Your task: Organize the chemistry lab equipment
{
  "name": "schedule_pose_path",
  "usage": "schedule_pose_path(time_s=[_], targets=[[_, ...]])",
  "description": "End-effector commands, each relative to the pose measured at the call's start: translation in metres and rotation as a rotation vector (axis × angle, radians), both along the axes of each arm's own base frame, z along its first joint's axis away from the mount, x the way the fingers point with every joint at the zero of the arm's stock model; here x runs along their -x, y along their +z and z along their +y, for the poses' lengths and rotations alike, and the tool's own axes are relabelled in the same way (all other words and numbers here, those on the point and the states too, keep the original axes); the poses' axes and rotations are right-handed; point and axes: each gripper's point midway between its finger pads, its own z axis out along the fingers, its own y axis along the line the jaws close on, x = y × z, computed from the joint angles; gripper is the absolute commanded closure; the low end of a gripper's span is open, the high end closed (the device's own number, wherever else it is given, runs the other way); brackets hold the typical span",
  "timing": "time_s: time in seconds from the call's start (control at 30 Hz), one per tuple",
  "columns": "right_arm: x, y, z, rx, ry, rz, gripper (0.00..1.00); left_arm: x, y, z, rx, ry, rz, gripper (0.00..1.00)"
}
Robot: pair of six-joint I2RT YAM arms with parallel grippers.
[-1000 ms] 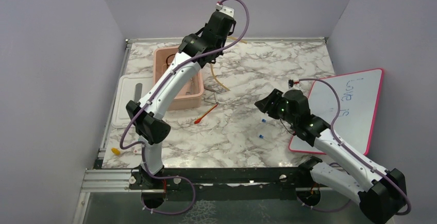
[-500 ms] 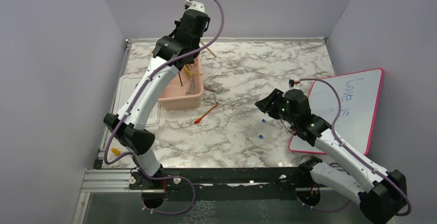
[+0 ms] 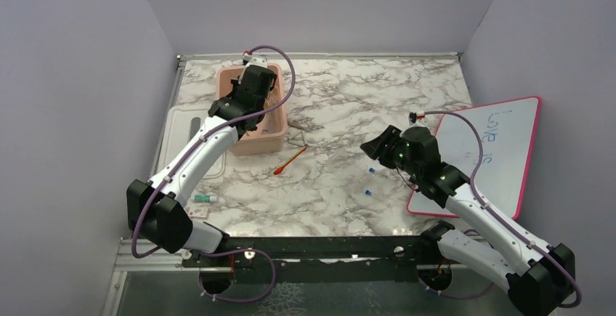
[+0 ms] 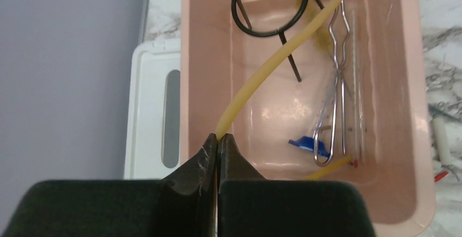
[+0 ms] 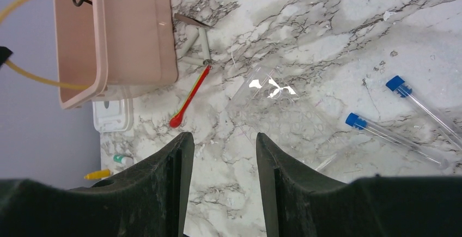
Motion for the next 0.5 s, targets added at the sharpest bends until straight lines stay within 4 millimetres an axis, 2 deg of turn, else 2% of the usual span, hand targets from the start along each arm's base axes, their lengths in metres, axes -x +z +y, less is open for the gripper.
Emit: schedule_pose_path(time_s=[0.0,0.13,0.3,0.33,0.37,0.47], targets=[[0.0,0.013,0.001,-0.028,-0.003,-0.018,0.5,0.007,-0.019,0.002,0.086,0.032,-0.014,1.0],[0.001,0.012,0.001,-0.027,-0.001,-0.015,0.5,0.016,-0.056,-0.001,0.084,-0.011,0.082,1.0],[0.001,0.014,0.001,-0.029,0.002,-0.021,0.5,0.015,-0.092,0.0,0.056,-0.023,0.192,0.99],[0.001,0.013,0.001,-0.028,0.002,-0.02,0.5,0.014,-0.095,0.004,0.056,-0.002,0.203,0.91],[0.001,0.013,0.001,-0.025,0.002,-0.019,0.5,0.012,-0.098,0.009,0.06,0.031,0.208,0.78],[0.001,0.014,0.001,-0.021,0.01,-0.024,0.5,0.005,-0.09,0.023,0.082,0.118,0.188,0.6]])
